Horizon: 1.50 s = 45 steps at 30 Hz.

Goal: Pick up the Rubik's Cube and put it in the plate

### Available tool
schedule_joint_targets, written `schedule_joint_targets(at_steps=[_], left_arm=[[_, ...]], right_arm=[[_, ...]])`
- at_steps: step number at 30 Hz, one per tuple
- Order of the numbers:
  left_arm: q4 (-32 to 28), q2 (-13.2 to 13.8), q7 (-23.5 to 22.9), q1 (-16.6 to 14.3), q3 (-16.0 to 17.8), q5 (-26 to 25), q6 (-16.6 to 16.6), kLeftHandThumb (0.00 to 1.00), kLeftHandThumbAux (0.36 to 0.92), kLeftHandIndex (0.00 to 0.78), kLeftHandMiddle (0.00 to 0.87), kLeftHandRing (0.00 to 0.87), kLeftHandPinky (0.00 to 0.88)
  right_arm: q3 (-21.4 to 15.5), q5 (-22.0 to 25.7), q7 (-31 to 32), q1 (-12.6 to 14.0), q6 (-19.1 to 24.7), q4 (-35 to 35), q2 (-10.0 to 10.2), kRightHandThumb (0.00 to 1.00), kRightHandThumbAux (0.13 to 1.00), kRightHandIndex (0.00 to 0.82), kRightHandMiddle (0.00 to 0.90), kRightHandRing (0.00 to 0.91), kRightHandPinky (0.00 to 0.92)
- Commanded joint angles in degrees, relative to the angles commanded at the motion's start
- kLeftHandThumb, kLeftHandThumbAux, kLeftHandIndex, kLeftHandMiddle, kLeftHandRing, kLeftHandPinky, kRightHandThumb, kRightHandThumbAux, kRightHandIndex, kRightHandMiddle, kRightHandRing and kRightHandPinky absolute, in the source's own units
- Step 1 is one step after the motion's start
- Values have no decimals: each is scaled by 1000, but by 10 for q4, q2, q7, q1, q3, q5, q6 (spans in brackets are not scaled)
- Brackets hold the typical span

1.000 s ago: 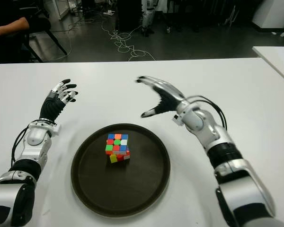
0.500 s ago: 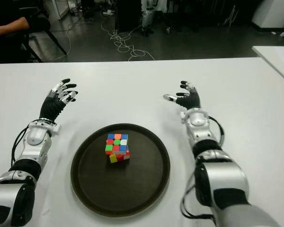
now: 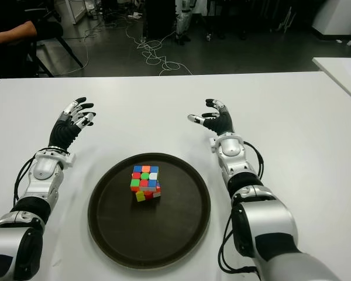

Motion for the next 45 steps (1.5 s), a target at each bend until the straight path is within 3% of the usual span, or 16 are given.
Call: schedule_joint_targets(at_steps=[23,45], left_arm=[[0,-1,-1,-1,0,-1,6,56,561,136,233,264,327],[0,1,8,1,-8,5,1,39,553,140,223,253,319]], right_arm=[[0,-4,-1,0,-6,5,-2,33,829,301,352,394,429],[4,-11,-16,2,-18,3,-2,16,828,311,377,422,458]])
